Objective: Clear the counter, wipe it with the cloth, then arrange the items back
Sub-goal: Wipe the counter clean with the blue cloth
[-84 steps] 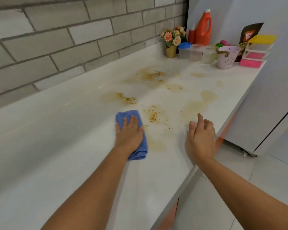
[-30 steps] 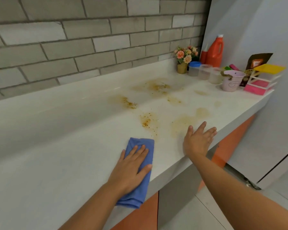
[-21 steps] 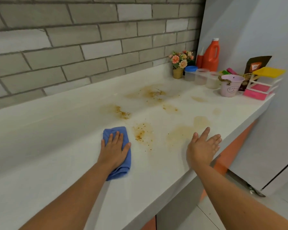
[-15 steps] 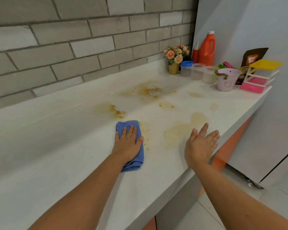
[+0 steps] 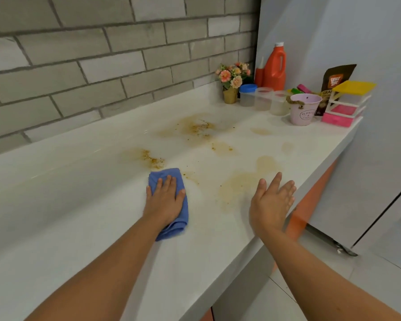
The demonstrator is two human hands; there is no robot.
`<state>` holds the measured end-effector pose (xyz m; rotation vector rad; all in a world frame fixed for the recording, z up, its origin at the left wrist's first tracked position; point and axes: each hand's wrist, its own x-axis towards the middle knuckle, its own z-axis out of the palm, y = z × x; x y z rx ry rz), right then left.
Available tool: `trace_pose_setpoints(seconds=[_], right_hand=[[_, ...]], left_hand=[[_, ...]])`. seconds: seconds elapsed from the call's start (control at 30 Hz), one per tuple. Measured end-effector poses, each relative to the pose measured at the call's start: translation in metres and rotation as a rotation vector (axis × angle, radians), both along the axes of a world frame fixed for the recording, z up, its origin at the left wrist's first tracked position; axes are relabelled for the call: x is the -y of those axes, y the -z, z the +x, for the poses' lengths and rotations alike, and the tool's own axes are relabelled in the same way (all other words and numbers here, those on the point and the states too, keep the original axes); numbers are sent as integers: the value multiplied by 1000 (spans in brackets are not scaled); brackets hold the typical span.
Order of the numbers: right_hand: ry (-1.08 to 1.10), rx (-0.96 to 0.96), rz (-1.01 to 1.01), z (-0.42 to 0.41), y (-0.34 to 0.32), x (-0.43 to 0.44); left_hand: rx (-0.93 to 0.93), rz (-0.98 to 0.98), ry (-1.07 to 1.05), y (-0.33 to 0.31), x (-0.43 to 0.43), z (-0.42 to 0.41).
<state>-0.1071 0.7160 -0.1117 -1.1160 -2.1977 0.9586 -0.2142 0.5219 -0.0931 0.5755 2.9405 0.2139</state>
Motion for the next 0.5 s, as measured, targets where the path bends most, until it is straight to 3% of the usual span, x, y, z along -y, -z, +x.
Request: trace_pose_setpoints(seconds=[0.13,0.23,0.4,0.5], right_hand=[[15,-32,8,-2,1,0],[17,-36,-8,-2,0,-1],[21,-81,-40,1,-4,0],[-16,-108,-64,6,-6,2]], left_hand=[[-4,-23,96,0,-48,-11],[16,28,259,1,-67,32],[20,80,386,-5,-18,107],[17,94,317,-2,23,116]])
